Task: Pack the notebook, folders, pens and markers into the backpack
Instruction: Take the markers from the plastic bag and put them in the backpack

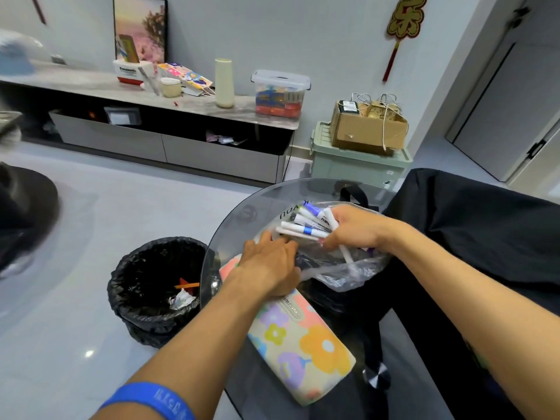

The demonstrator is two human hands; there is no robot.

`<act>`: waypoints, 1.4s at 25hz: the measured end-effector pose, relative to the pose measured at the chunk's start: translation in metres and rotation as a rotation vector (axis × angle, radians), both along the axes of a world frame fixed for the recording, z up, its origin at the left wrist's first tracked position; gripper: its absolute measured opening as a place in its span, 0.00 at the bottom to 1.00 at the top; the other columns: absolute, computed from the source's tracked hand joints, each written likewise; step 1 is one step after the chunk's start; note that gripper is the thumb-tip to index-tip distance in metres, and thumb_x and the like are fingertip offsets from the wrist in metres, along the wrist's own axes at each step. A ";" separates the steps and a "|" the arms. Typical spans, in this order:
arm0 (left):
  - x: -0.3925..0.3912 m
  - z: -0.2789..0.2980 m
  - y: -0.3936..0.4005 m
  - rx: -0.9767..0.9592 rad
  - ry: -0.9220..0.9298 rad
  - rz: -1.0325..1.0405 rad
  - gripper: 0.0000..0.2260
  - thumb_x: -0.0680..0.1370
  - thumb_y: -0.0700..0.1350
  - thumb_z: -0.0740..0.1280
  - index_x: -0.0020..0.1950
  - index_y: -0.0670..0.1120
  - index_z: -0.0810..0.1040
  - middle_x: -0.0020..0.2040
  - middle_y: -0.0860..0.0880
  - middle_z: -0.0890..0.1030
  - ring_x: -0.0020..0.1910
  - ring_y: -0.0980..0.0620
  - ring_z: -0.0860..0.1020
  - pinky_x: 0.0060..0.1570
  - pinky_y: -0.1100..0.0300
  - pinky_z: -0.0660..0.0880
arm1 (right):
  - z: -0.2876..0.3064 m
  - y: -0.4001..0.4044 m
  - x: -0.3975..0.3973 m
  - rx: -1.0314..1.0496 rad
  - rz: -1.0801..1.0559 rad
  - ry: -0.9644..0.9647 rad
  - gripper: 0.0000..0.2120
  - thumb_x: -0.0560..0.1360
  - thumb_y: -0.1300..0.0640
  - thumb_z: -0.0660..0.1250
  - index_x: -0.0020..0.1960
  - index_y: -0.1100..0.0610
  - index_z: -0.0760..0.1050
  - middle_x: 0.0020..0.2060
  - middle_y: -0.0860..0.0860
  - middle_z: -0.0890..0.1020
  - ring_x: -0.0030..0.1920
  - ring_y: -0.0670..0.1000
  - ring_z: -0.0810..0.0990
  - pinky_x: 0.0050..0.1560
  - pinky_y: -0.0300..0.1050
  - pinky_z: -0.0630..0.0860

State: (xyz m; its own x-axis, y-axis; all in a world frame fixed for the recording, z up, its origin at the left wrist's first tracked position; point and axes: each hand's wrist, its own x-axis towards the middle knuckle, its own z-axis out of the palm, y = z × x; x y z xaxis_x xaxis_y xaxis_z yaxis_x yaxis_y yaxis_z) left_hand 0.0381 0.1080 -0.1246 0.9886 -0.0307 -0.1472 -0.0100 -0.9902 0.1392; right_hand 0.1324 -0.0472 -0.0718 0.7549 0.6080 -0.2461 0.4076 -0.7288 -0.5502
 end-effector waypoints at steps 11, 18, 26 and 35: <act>0.009 -0.004 -0.010 -0.028 0.022 0.051 0.21 0.78 0.56 0.58 0.70 0.53 0.67 0.73 0.51 0.69 0.72 0.44 0.63 0.64 0.42 0.63 | 0.048 -0.056 -0.051 0.455 -0.018 0.783 0.04 0.70 0.70 0.69 0.44 0.65 0.77 0.37 0.60 0.81 0.38 0.57 0.83 0.47 0.50 0.81; 0.002 0.000 -0.013 -0.067 -0.153 0.128 0.11 0.75 0.50 0.60 0.54 0.52 0.77 0.60 0.48 0.81 0.61 0.41 0.75 0.59 0.47 0.67 | 0.073 -0.092 -0.082 0.918 -0.145 0.824 0.05 0.70 0.61 0.71 0.46 0.58 0.78 0.31 0.52 0.75 0.31 0.51 0.77 0.41 0.50 0.81; -0.027 0.055 -0.044 -0.245 -0.752 0.025 0.11 0.72 0.41 0.62 0.39 0.49 0.84 0.35 0.51 0.84 0.34 0.48 0.79 0.75 0.46 0.52 | 0.081 -0.133 -0.108 0.934 -0.483 0.467 0.05 0.75 0.60 0.70 0.44 0.57 0.74 0.30 0.52 0.74 0.26 0.48 0.72 0.25 0.40 0.72; -0.108 0.079 -0.198 -0.060 -0.518 -0.797 0.28 0.72 0.66 0.63 0.65 0.50 0.74 0.62 0.51 0.76 0.58 0.48 0.73 0.54 0.49 0.70 | 0.093 -0.230 -0.166 0.991 -0.540 0.241 0.06 0.74 0.59 0.71 0.39 0.54 0.78 0.30 0.52 0.75 0.27 0.48 0.73 0.28 0.42 0.73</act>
